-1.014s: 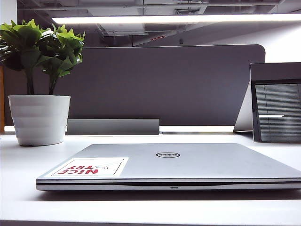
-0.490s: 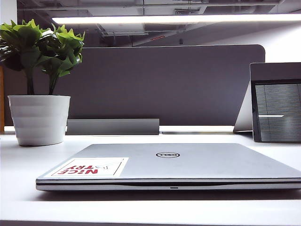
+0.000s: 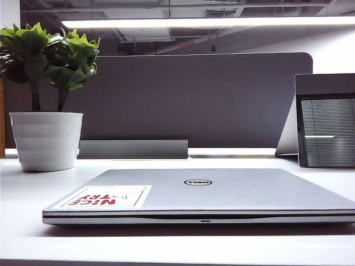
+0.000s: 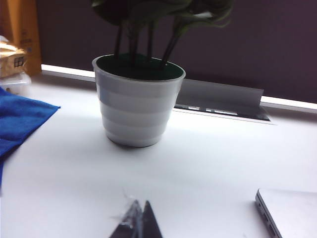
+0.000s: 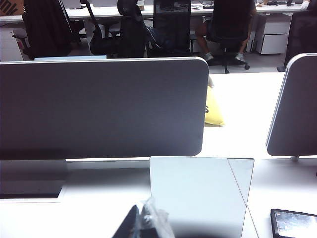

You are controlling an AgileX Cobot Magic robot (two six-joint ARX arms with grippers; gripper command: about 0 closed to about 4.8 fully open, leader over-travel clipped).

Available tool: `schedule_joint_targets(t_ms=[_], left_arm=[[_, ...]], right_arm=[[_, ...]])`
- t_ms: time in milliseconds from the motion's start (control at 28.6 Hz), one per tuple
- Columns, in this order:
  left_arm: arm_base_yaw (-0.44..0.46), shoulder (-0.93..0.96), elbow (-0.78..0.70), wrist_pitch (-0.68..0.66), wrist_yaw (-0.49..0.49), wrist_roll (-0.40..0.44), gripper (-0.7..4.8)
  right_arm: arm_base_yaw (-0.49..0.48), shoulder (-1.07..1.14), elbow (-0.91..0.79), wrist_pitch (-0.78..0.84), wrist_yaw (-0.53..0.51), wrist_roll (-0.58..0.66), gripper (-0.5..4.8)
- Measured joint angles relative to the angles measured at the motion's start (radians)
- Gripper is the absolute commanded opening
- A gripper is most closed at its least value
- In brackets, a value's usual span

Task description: Close the laptop lid.

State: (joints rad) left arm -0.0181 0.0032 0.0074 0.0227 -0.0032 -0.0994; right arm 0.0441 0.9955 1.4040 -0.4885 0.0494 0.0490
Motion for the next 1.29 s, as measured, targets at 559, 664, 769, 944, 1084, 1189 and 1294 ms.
schedule_joint_targets(t_ms=[559, 664, 769, 944, 1084, 1189, 1294], left_arm=[[0.0, 0.0, 0.0, 0.002, 0.023, 0.061, -0.05], [0.0, 0.0, 0.0, 0.002, 0.023, 0.061, -0.05], [0.0, 0.0, 0.0, 0.002, 0.023, 0.061, -0.05], [0.0, 0.0, 0.0, 0.002, 0.023, 0.061, -0.05], [0.0, 0.0, 0.0, 0.002, 0.023, 0.061, -0.05], [0.0, 0.0, 0.0, 0.002, 0.023, 0.061, -0.05], [0.0, 0.0, 0.0, 0.002, 0.023, 0.061, -0.05]], right_arm=[[0.0, 0.0, 0.0, 0.0, 0.0, 0.0, -0.05], [0.0, 0.0, 0.0, 0.0, 0.0, 0.0, -0.04], [0.0, 0.0, 0.0, 0.0, 0.0, 0.0, -0.04], [0.0, 0.0, 0.0, 0.0, 0.0, 0.0, -0.04], [0.0, 0.0, 0.0, 0.0, 0.0, 0.0, -0.04], [0.0, 0.0, 0.0, 0.0, 0.0, 0.0, -0.04], [0.0, 0.0, 0.0, 0.0, 0.0, 0.0, -0.04]])
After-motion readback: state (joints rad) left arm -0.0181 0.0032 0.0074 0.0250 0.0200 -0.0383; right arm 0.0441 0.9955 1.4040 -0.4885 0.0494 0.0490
